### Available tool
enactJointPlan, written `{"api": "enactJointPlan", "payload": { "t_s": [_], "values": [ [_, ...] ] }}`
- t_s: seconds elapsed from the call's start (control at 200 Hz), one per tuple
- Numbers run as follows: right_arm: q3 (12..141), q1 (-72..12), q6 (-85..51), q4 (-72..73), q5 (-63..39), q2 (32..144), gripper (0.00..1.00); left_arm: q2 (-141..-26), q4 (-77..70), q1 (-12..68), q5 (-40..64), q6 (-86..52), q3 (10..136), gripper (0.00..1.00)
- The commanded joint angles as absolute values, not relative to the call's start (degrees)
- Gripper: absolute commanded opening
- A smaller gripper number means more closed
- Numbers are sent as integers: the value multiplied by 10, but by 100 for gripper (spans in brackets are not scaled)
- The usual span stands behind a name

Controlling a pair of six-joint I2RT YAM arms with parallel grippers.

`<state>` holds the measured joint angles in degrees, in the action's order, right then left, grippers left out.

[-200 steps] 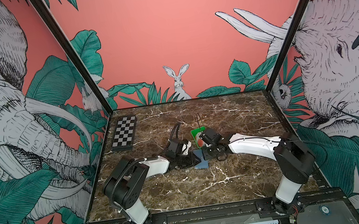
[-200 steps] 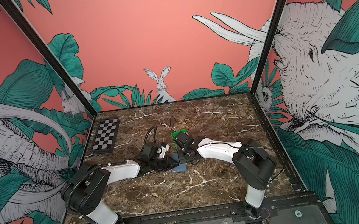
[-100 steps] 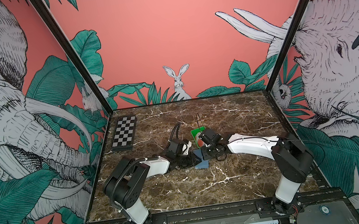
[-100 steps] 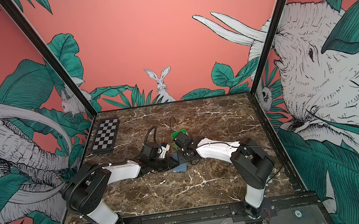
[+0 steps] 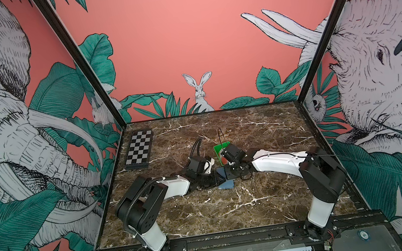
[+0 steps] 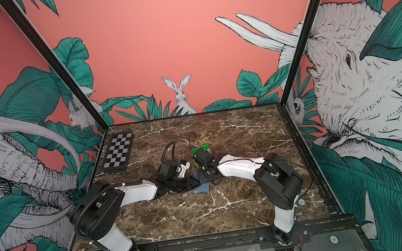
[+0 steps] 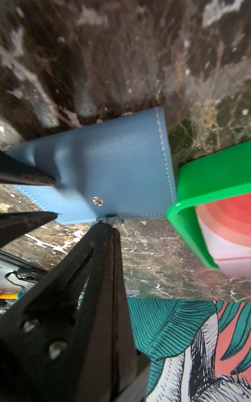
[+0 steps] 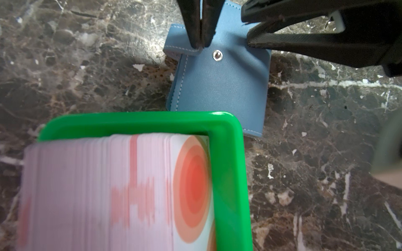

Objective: Insert credit cards into a card holder
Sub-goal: Close the button on the card holder.

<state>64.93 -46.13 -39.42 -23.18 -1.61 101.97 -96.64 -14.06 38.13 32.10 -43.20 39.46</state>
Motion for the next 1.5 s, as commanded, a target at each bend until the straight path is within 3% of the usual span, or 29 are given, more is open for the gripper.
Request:
{"api": "enactJointPlan", "payload": {
  "t_s": [0.0, 1.496],
  "values": [
    [664, -466, -399, -220, -23, 1033, 0, -972, -98, 387, 309, -422, 396, 24],
    [679, -491, -390, -265, -16, 1066, 0, -979, -100, 388, 312, -423, 396, 23]
  ]
}}
